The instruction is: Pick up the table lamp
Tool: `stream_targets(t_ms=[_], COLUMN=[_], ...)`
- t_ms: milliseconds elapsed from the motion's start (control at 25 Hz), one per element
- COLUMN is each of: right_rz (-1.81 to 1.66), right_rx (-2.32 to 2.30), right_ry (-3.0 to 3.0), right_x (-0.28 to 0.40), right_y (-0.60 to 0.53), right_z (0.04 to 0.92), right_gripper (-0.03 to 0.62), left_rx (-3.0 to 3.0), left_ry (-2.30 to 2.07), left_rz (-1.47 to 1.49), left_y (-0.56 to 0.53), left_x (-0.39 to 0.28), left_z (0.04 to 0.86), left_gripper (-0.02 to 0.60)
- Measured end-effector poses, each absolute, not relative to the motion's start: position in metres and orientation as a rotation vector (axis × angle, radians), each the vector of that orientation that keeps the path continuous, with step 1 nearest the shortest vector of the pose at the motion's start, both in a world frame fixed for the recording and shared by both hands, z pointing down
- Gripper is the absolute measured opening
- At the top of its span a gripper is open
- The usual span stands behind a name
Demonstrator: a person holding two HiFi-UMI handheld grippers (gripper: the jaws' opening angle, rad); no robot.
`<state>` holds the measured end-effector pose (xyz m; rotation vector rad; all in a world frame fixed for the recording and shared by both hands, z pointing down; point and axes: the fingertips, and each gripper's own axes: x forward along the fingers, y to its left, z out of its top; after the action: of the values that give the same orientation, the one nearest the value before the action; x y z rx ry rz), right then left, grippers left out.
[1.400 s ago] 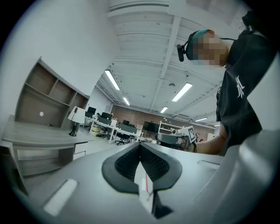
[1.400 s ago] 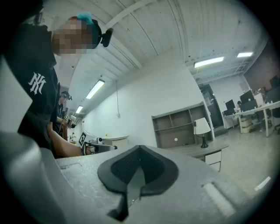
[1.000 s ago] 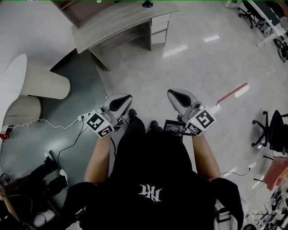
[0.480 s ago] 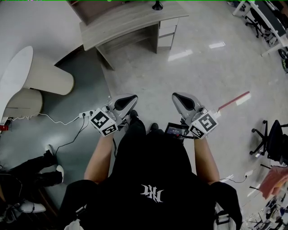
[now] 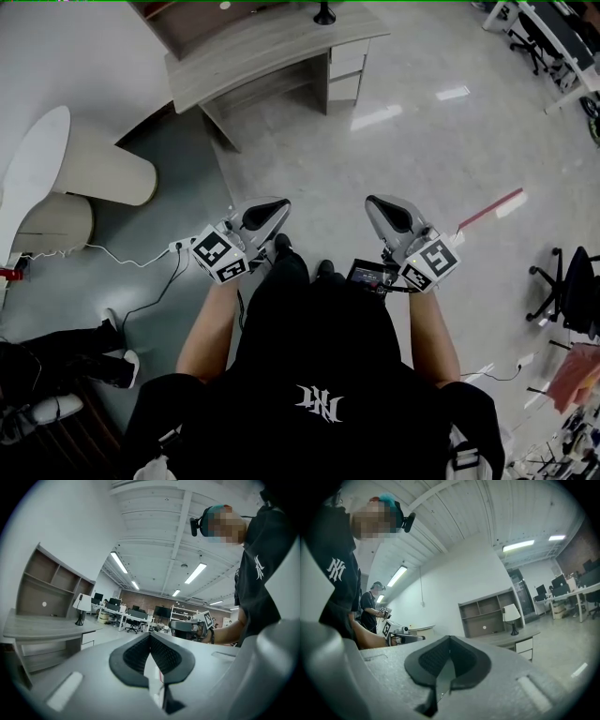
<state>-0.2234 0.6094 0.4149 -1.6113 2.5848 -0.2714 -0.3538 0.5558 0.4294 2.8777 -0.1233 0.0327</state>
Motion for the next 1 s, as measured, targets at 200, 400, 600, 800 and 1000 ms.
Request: stream_targets(t_ms=[200,400,600,800,1000], right_rz=[-0.28,-0.32,-0.336,-0.349,-0.353], right_rx=[-1.629,-1.651,-1.678,-1.718,-1.75], right_ry=[2.563,2.537,2.535,2.534,2.531], right_x=[-0.22,-0.216,-0.205,-0.189,-0.174], right_y=[0.614,0.607,0.581,0.546,0.494], right_z=[0.416,0.424,0.427,0.43,0.429], right_gripper=[0.003,0.003,0.003,0.003,0.003], left_rx=[2.886,2.864,2.843,2.817,2.828], left_ry=[-0.106,-0.09,-0.078,-0.072,-0.008], left_rz=[0.035,0.049,0.035,0.008,0.011], left_y=[0.556,0.549,0.519,0.475,0.427], left_x=[-0.345,-0.341,-0.328,-0.312,-0.291], left_z=[0.422,0.43,0.437,0.443,0.443], left_gripper=[0.002,0.002,0.002,0.002,0.002])
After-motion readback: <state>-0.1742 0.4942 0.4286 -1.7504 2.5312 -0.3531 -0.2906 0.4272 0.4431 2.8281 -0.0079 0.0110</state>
